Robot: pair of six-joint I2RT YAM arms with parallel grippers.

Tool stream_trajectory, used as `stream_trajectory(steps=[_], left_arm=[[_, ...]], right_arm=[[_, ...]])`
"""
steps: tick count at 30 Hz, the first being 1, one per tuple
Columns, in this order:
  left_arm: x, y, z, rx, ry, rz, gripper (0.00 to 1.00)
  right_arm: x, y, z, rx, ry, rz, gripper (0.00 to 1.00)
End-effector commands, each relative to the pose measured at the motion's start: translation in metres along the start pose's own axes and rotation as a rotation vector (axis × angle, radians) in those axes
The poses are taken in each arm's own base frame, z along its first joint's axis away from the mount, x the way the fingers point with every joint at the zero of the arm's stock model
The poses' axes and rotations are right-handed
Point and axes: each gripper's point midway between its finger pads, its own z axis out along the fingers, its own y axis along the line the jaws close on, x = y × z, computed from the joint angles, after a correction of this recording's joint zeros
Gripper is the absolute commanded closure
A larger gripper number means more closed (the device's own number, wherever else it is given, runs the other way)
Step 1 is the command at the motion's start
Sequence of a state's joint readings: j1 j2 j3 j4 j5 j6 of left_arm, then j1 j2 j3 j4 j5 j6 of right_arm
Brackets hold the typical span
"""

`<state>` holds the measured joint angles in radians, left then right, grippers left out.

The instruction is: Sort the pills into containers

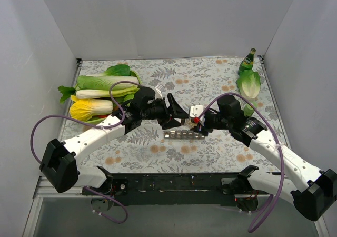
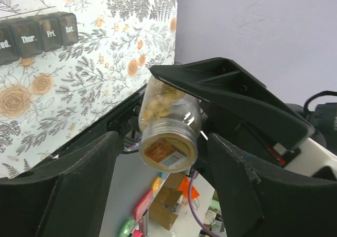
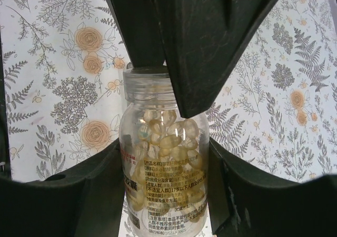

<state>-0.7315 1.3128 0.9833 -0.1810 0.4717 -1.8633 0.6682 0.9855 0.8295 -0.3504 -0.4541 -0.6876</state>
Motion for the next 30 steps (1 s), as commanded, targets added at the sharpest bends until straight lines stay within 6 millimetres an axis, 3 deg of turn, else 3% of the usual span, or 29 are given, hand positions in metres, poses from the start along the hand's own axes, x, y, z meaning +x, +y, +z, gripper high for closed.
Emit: stream_trajectory(steps=[1, 8, 14, 18, 22, 24, 25, 26, 29, 30], left_arm=[[-0.005, -0.009, -0.003, -0.006, -0.028, 0.018, 0.35], [0.001, -0.011, 0.001, 0.014, 0.016, 0.053, 0.58], [0.015, -0.013, -0.004, 0.085, 0.086, 0.15, 0.77], [0.029, -0.015, -0.008, 0.149, 0.156, 0.232, 0.79], [0.043, -0.023, -0.015, 0.268, 0.246, 0.479, 0.79], [0.056, -0.031, -0.024, 0.341, 0.345, 0.58, 0.79], [0.057, -0.033, -0.025, 0.356, 0.356, 0.62, 0.79], [0.059, -0.035, -0.029, 0.376, 0.368, 0.74, 0.78], [0.07, -0.032, -0.041, 0.443, 0.417, 0.892, 0.71], [0.075, -0.035, -0.047, 0.479, 0.443, 0.915, 0.64]], right_arm=[[-0.02, -0.011, -0.004, 0.033, -0.045, -0.033, 0.99], [-0.017, -0.008, -0.003, 0.027, -0.047, 0.006, 0.99], [-0.018, 0.001, 0.0, -0.015, -0.1, 0.198, 0.99], [-0.025, 0.014, -0.002, -0.1, -0.172, 0.329, 0.99], [-0.036, 0.031, -0.005, -0.214, -0.252, 0.46, 0.99], [-0.036, 0.049, -0.005, -0.31, -0.27, 0.583, 0.99], [-0.04, 0.047, -0.005, -0.318, -0.299, 0.597, 0.99], [-0.032, 0.056, -0.003, -0.347, -0.294, 0.658, 0.99], [-0.038, 0.061, -0.006, -0.411, -0.353, 0.784, 0.99], [-0.033, 0.072, -0.007, -0.458, -0.333, 0.905, 0.99]])
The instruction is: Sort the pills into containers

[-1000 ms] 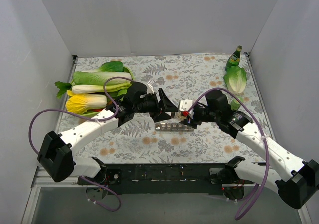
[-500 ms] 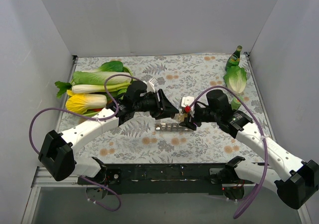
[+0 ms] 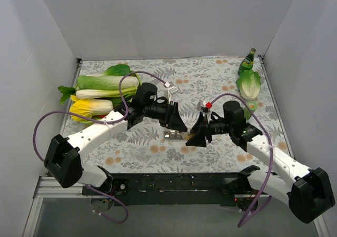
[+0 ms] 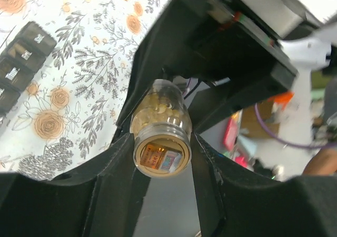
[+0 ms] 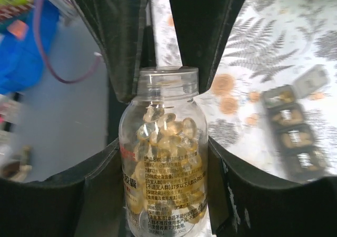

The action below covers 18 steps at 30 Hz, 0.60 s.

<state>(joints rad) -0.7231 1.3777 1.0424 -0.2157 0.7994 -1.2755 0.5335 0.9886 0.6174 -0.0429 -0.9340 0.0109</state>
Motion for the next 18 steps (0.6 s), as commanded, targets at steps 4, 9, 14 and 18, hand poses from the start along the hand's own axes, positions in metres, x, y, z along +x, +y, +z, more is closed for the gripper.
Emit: stream_trajectory(steps=[4, 9, 14, 18], left_arm=[[0.018, -0.063, -0.024, 0.297, 0.112, 0.451, 0.43], [-0.016, -0.056, -0.028, 0.19, -0.037, 0.358, 0.07], [-0.058, -0.045, -0.069, 0.136, -0.283, 0.207, 0.02], [-0.062, -0.023, -0.075, 0.039, -0.293, -0.059, 0.02]], right_arm=[[-0.01, 0.029, -0.004, -0.187, -0.136, 0.323, 0.99], [-0.012, 0.029, -0.006, -0.182, -0.142, 0.292, 0.99], [-0.021, 0.024, -0.009, -0.144, -0.131, 0.097, 0.99], [-0.032, 0.008, -0.013, -0.038, -0.088, -0.125, 0.99]])
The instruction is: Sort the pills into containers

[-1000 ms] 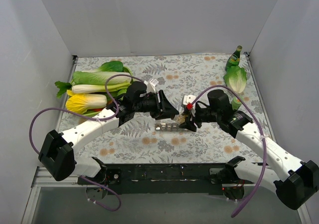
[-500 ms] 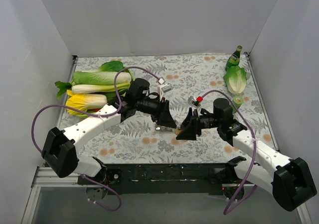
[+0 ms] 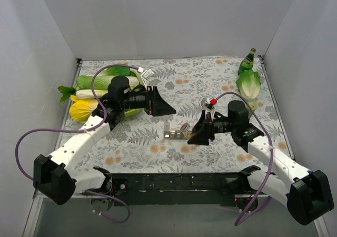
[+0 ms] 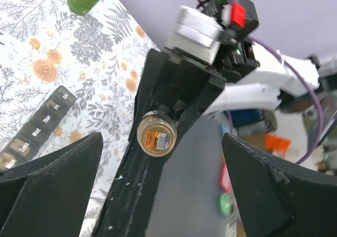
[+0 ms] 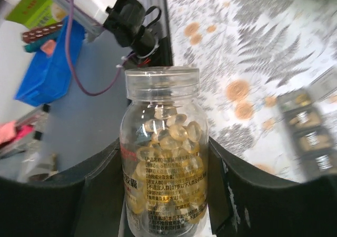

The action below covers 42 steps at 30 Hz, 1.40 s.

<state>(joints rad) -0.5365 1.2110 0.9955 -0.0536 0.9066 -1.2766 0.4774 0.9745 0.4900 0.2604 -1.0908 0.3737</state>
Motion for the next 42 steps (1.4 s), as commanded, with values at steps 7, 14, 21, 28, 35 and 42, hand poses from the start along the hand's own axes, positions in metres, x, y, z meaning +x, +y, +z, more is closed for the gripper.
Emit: stream_trajectory(steps=[7, 14, 21, 28, 35, 42], left_arm=[[0.006, 0.013, 0.004, -0.14, 0.006, -0.542, 0.12], [0.012, 0.007, 0.023, -0.136, 0.043, -0.547, 0.18], [0.022, 0.005, 0.035, -0.135, 0.079, -0.56, 0.3], [0.033, 0.011, 0.043, -0.165, 0.106, -0.566, 0.5], [0.036, 0.005, 0.045, -0.126, 0.145, -0.522, 0.78], [0.048, -0.038, 0.038, 0.112, 0.221, 0.046, 0.85]], right_arm=[[-0.052, -0.025, -0.008, 0.263, 0.195, -0.771, 0.99], [-0.059, -0.028, -0.003, 0.286, 0.219, -0.829, 0.99], [-0.058, -0.034, -0.002, 0.305, 0.227, -0.822, 0.99], [-0.058, -0.034, -0.002, 0.308, 0.218, -0.807, 0.99], [-0.055, -0.03, 0.0, 0.288, 0.201, -0.768, 0.99], [-0.043, -0.012, 0.008, 0.161, 0.103, -0.492, 0.99]])
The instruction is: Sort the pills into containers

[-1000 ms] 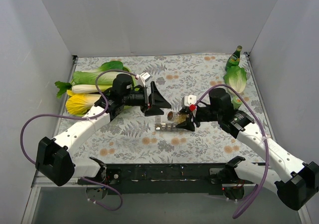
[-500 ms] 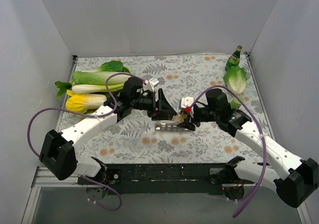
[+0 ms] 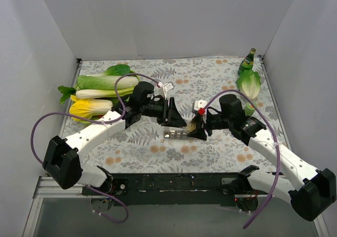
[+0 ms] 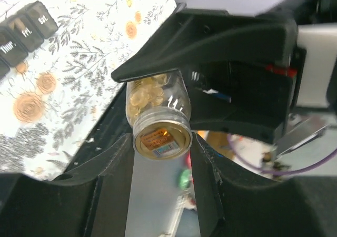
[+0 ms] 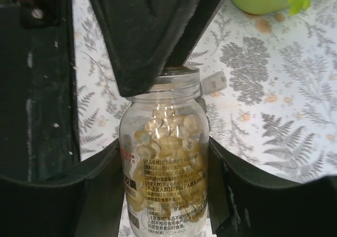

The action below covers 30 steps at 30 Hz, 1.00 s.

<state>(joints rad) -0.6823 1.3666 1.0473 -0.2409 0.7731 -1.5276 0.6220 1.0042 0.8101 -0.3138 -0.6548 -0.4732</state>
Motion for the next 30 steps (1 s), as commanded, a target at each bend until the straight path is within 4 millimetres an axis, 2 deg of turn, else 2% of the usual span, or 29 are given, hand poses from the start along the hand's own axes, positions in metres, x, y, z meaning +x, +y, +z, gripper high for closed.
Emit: stream_trajectory(steps=[1, 2, 3, 4, 5, 6, 7, 8, 10, 11, 12, 14, 16, 19, 23, 27, 30], left_arm=[[0.028, -0.058, -0.019, 0.243, 0.067, 0.568, 0.85], [0.034, -0.06, -0.022, 0.272, 0.085, 0.613, 0.85], [0.036, -0.062, -0.025, 0.288, 0.085, 0.656, 0.84], [0.036, -0.062, -0.027, 0.298, 0.074, 0.738, 0.83], [0.038, -0.064, -0.029, 0.312, 0.085, 0.762, 0.81], [0.038, -0.063, -0.029, 0.311, 0.093, 0.777, 0.8], [0.037, -0.061, -0.028, 0.305, 0.094, 0.813, 0.78], [0.032, -0.064, -0.027, 0.304, 0.095, 0.826, 0.77], [0.023, -0.059, -0.024, 0.241, 0.076, 0.814, 0.61], [0.017, -0.064, -0.025, 0.225, 0.058, 0.81, 0.53], [0.009, -0.061, -0.026, 0.184, 0.026, 0.797, 0.35], [0.006, -0.059, -0.032, 0.16, -0.001, 0.751, 0.24], [-0.002, -0.062, -0.043, 0.129, -0.074, 0.734, 0.02], [0.001, -0.064, -0.052, 0.129, -0.112, 0.698, 0.02], [-0.002, -0.062, -0.044, 0.12, -0.093, 0.587, 0.02], [-0.002, -0.06, -0.025, 0.08, -0.038, 0.505, 0.03], [-0.001, -0.047, -0.011, 0.019, 0.005, 0.429, 0.11]], right_arm=[[-0.024, 0.024, 0.002, -0.137, -0.15, 0.252, 0.99], [-0.028, 0.033, 0.0, -0.188, -0.174, 0.294, 0.99], [-0.034, 0.032, -0.001, -0.201, -0.212, 0.304, 0.99], [-0.03, 0.038, 0.0, -0.229, -0.223, 0.344, 0.99], [-0.034, 0.048, -0.003, -0.289, -0.232, 0.446, 0.99], [-0.033, 0.05, -0.004, -0.307, -0.242, 0.484, 0.99], [-0.042, 0.049, -0.005, -0.318, -0.286, 0.469, 0.99], [-0.037, 0.055, -0.005, -0.342, -0.277, 0.528, 0.99], [-0.037, 0.053, -0.005, -0.338, -0.282, 0.53, 0.99], [-0.038, 0.052, -0.006, -0.328, -0.28, 0.527, 0.99], [-0.036, 0.048, -0.005, -0.311, -0.279, 0.484, 0.99], [-0.035, 0.046, -0.007, -0.291, -0.269, 0.464, 0.99], [-0.033, 0.044, -0.007, -0.271, -0.265, 0.404, 0.99], [-0.03, 0.043, -0.007, -0.256, -0.249, 0.36, 0.99], [-0.03, 0.04, -0.008, -0.242, -0.243, 0.321, 0.99], [-0.032, 0.038, -0.008, -0.234, -0.237, 0.31, 0.99], [-0.034, 0.035, -0.008, -0.225, -0.241, 0.272, 0.99]])
